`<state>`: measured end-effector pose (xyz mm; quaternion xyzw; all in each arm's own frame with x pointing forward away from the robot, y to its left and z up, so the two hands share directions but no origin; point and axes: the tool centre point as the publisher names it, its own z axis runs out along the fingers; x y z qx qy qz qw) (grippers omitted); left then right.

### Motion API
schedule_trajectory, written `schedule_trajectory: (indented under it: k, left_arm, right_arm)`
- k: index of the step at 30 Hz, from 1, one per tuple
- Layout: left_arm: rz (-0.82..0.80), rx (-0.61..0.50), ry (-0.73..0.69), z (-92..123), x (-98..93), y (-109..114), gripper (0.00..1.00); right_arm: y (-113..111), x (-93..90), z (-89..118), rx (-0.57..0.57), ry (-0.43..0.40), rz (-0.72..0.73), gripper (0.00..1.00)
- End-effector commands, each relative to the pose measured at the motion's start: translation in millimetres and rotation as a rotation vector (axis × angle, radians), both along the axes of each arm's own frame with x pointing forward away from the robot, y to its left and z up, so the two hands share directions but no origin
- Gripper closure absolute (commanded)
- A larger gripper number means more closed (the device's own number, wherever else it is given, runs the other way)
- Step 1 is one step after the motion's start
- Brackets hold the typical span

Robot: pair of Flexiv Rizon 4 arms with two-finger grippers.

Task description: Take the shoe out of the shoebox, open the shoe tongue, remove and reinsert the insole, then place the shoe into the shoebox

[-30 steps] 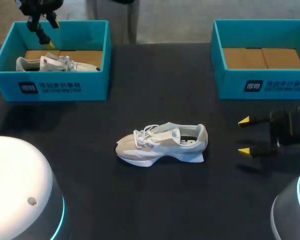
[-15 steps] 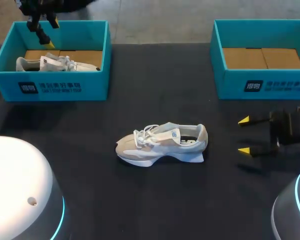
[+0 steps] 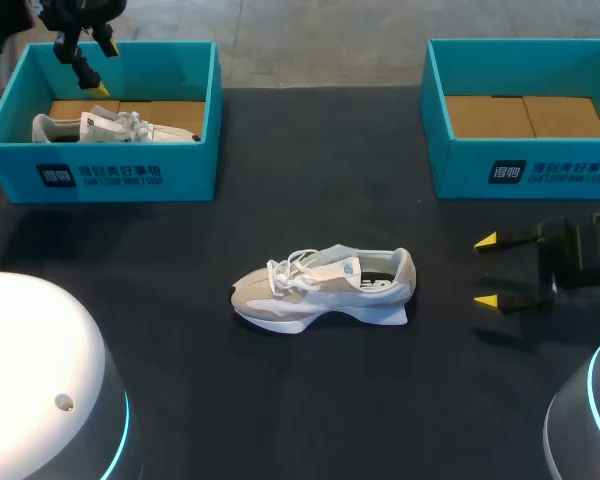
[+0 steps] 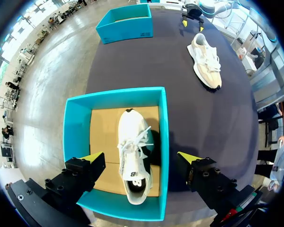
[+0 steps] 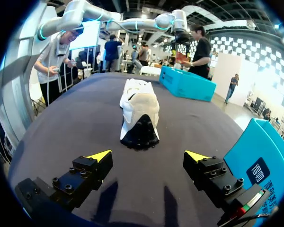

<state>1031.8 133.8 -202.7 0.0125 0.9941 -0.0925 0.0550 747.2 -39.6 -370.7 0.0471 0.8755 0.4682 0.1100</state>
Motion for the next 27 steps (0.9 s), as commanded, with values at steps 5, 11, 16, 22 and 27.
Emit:
schedule_trajectory:
  k: [5,11,16,22,27]
  left_arm:
    - [-0.001,0.000,-0.002,-0.6,-0.6,0.3,0.00]
    - [-0.001,0.000,-0.002,-0.6,-0.6,0.3,0.00]
    - [-0.001,0.000,-0.002,-0.6,-0.6,0.3,0.00]
    - [-0.001,0.000,-0.002,-0.6,-0.6,0.3,0.00]
    - [-0.001,0.000,-0.002,-0.6,-0.6,0.3,0.00]
  right_arm:
    - [27.6,6.1,-2.6,-0.029,0.020,-0.022,0.00]
    - [52.8,12.2,-16.3,-0.029,0.033,-0.031,0.00]
    - [68.5,17.2,-23.0,-0.023,0.047,-0.026,0.00]
    - [85.4,21.0,-27.8,-0.014,0.057,-0.003,0.00]
    - [99.7,20.5,-29.9,-0.002,0.067,0.018,0.00]
